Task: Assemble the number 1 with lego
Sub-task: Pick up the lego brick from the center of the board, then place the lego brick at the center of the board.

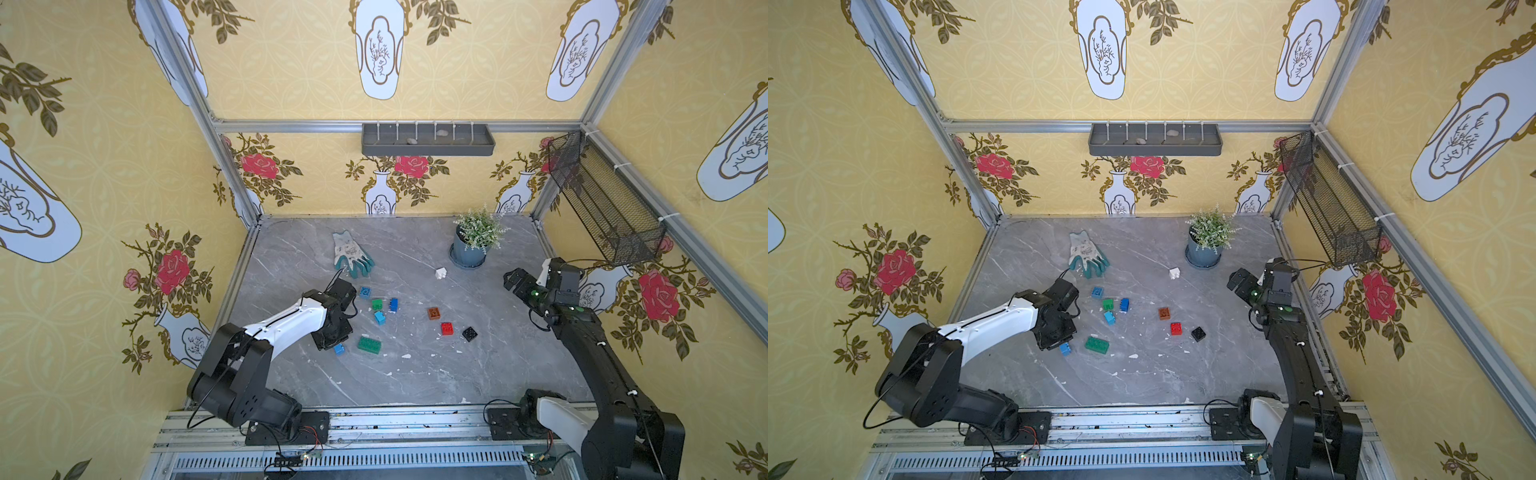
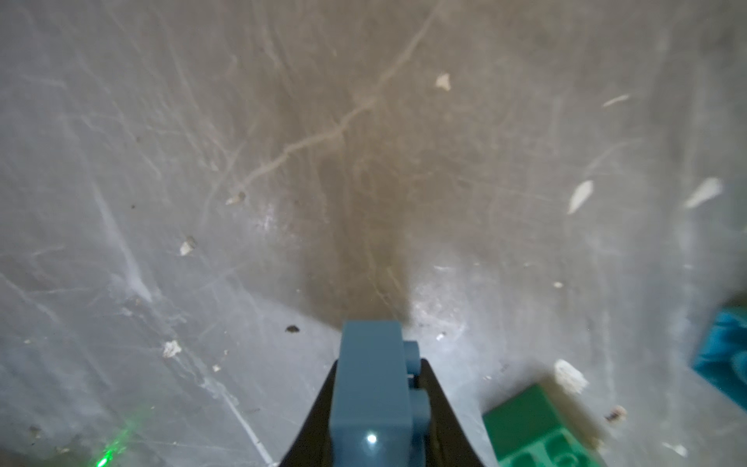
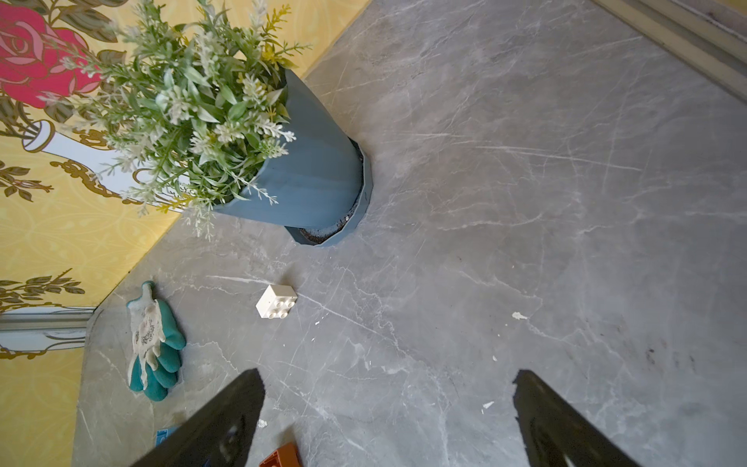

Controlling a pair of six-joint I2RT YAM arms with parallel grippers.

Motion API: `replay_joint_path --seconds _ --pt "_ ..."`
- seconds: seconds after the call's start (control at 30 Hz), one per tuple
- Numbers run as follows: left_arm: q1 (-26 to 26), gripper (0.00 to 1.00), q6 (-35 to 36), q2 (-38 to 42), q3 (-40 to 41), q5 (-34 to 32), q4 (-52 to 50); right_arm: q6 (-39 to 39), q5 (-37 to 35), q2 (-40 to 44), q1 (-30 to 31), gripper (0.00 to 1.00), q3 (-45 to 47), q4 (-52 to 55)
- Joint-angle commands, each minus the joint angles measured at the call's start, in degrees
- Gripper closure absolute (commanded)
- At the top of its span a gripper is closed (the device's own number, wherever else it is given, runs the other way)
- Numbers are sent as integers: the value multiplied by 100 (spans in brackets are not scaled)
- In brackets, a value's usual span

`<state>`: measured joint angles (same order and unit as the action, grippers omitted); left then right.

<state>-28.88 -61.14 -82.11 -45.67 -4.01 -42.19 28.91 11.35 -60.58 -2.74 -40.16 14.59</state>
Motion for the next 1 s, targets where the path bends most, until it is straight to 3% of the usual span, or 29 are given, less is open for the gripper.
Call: replay_joint_path --seconds 0.0,0.1,0.23,0.47,0.6,0.7,0.97 --pt "-21 81 -74 560 73 71 441 -286 264 51 194 0 -157 -85" --pt "-42 83 -49 1068 -6 214 782 -480 305 -18 770 2 -375 -130" --pt "-199 87 -37 1361 -280 338 1248 -634 261 -386 2024 6 -771 -173" --pt "-659 90 -172 1381 -703 337 1902 -985 362 -1234 4269 10 -1447 -544" --pt "-857 90 -266 1394 -748 340 2355 -1097 426 -1667 5194 13 -1497 -1333" --pt "-924 90 -271 1404 -751 340 2592 -868 558 -1961 5470 15 -1506 -1870" --pt "-945 91 -214 1443 -715 348 2729 -455 739 -2372 5486 26 -1604 -2389"
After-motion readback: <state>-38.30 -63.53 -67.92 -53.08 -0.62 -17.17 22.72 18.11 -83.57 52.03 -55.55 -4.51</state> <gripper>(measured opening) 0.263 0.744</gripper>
